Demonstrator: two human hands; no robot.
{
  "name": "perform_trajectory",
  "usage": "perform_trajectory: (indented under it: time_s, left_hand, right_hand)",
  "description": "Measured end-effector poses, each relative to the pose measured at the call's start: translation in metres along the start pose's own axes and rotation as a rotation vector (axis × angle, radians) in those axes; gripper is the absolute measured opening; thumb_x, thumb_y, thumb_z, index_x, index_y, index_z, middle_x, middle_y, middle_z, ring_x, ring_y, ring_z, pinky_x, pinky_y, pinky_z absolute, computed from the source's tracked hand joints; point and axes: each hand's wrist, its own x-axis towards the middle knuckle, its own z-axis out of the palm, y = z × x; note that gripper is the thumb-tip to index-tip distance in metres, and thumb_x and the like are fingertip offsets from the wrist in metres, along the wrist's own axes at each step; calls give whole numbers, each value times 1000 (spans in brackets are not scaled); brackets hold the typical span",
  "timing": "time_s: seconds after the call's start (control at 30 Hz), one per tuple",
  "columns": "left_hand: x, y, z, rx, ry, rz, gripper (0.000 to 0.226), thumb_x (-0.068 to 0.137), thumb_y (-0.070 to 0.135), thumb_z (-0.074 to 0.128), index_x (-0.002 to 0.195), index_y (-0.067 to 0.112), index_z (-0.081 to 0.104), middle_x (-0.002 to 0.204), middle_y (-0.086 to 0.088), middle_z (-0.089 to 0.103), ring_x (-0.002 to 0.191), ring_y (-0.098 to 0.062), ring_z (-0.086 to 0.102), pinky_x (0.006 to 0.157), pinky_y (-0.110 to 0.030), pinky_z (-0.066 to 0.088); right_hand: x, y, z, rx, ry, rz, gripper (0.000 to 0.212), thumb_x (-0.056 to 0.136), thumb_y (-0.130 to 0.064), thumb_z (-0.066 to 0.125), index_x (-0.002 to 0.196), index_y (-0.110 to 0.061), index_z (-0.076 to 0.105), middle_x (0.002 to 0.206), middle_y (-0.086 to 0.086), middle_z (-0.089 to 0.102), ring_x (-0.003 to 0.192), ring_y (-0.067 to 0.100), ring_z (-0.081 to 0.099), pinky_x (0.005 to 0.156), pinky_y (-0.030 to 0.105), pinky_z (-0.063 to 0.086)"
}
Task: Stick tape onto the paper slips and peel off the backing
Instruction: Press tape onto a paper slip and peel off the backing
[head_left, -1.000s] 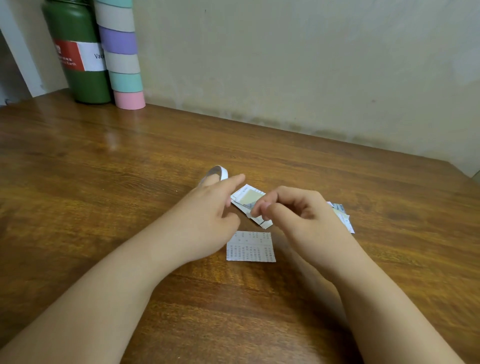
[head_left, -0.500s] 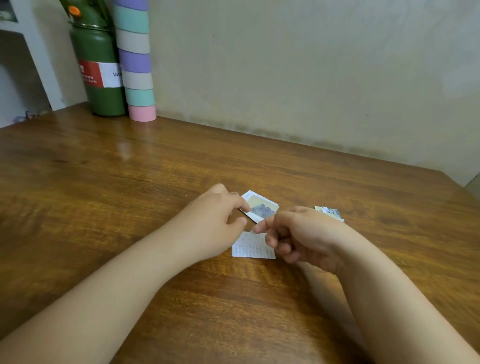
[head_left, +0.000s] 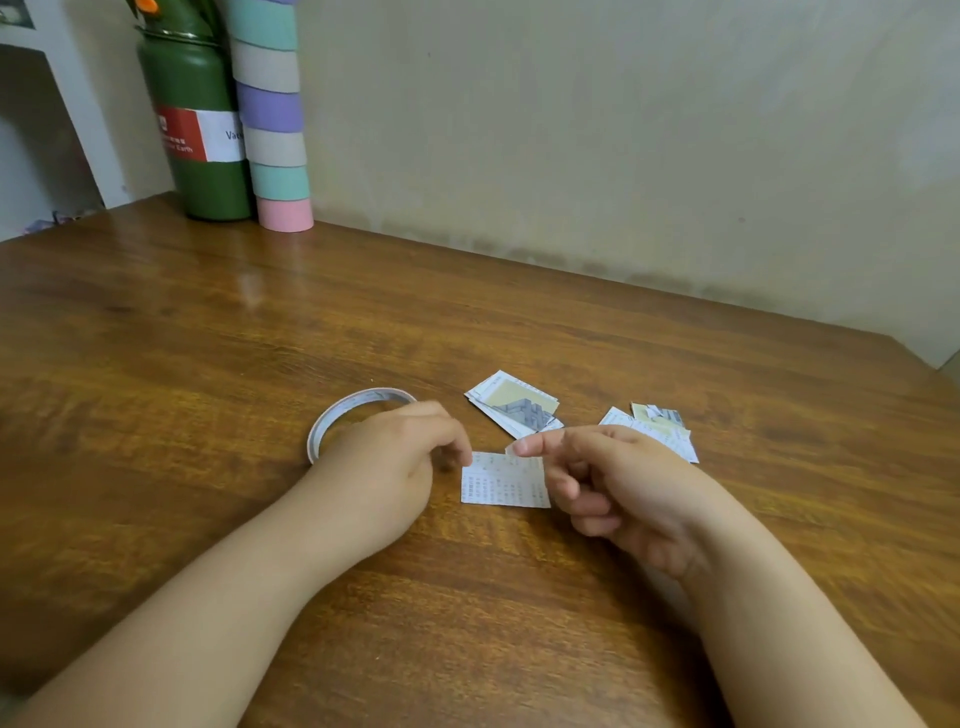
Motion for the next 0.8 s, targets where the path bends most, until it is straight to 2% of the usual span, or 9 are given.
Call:
perform_trajectory:
  time_s: [0.1, 0.17, 0.23, 0.3, 0.37, 0.5, 0.7, 0.8]
  left_hand:
    - [-4, -1, 0, -27, -28, 1, 28, 90, 11, 47, 85, 33, 64, 97, 22, 52, 72, -7, 54, 71, -31, 47]
    - [-6, -2, -1, -16, -43, 16, 25, 89, 14, 51, 88, 33, 66, 101, 27, 52, 68, -9, 52, 64, -27, 44]
    - [-6, 0, 0, -23, -46, 34, 27, 88, 12, 52, 91, 32, 70, 104, 30, 56, 67, 0, 52, 62, -17, 38]
    - [-6, 1, 0, -15, -62, 46, 28, 89, 12, 52, 96, 30, 72, 109, 31, 58, 69, 17, 48, 62, -6, 31]
    - [-6, 0, 2, 8, -84, 61, 27, 90, 14, 51, 98, 30, 71, 112, 29, 59, 75, 28, 41, 65, -3, 30]
    - [-6, -3, 3, 42, -99, 74, 23, 90, 18, 52, 97, 30, 70, 111, 27, 61, 83, 29, 39, 66, -4, 31]
    - [-6, -6, 5, 55, -81, 84, 19, 88, 19, 53, 92, 31, 67, 107, 27, 62, 86, 20, 44, 71, -15, 39]
    - [-5, -6, 5, 71, -86, 90, 18, 89, 21, 52, 92, 31, 66, 107, 26, 62, 85, 19, 44, 71, -14, 39]
  right_hand:
    - [1, 0, 0, 0, -31, 48, 34, 93, -4, 31, 102, -1, 64, 50, 2, 38, 40, 8, 18, 39, 18, 11]
    - [2, 0, 1, -11, -47, 73, 34, 93, -4, 31, 102, -1, 63, 48, 1, 37, 38, 7, 17, 38, 17, 11]
    - [2, -1, 2, -26, -54, 90, 31, 94, -6, 33, 101, -2, 63, 47, 1, 37, 37, 6, 17, 38, 17, 10]
    - [2, -1, 3, -40, -56, 99, 30, 94, -8, 35, 101, -2, 64, 47, 0, 37, 36, 6, 18, 38, 17, 10]
    - [3, 0, 4, -56, -49, 103, 30, 95, -9, 37, 103, -1, 64, 47, 0, 37, 36, 6, 19, 37, 16, 11]
    - [3, 0, 6, -85, -34, 106, 28, 95, -10, 39, 103, -1, 64, 47, 1, 39, 36, 6, 21, 36, 15, 13]
    - [3, 0, 8, -125, -12, 108, 27, 96, -10, 40, 105, 0, 63, 47, 1, 40, 37, 7, 21, 36, 16, 13]
    - [3, 0, 9, -162, 6, 105, 27, 96, -10, 39, 104, 0, 63, 47, 1, 41, 36, 8, 22, 35, 15, 16]
